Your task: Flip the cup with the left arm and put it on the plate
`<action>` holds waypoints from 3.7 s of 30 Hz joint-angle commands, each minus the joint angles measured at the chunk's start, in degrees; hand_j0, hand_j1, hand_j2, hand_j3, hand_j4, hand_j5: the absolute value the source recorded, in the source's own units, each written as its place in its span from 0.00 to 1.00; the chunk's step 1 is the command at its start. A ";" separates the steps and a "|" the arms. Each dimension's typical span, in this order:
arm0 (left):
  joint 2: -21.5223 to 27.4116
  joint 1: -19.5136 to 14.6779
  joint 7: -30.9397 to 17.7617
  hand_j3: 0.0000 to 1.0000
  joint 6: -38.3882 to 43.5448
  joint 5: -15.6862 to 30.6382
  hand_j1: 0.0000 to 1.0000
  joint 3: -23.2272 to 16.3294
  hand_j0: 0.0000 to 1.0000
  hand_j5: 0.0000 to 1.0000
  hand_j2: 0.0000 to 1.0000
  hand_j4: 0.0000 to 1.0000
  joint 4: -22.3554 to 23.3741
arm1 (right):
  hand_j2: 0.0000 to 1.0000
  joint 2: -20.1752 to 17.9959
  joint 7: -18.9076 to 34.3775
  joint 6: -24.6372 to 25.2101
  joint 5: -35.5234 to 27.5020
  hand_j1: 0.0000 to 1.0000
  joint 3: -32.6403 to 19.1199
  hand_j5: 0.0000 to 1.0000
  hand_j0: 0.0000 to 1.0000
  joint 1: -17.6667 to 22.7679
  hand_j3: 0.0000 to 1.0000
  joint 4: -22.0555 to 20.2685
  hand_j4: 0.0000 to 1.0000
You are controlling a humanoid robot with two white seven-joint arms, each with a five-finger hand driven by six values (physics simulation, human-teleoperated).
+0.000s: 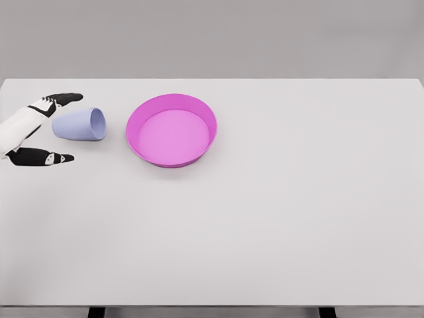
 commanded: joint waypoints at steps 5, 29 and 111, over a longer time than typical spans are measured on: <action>-0.02 0.00 -0.11 1.00 0.08 -1.25 1.00 0.07 1.00 1.00 1.00 1.00 -0.03 | 1.00 0.00 0.10 0.03 0.14 1.00 0.01 1.00 1.00 0.09 1.00 -0.08 1.00; -0.81 -13.97 -9.08 1.00 0.08 -8.02 1.00 -7.14 1.00 1.00 1.00 1.00 10.95 | 1.00 0.00 0.10 0.03 0.05 1.00 0.01 1.00 1.00 0.09 1.00 0.01 1.00; -12.59 -24.79 -8.38 0.76 0.37 -24.81 0.76 -7.05 0.76 0.76 0.76 0.76 32.14 | 1.00 0.00 0.10 0.03 0.05 1.00 0.01 1.00 1.00 0.09 1.00 0.01 1.00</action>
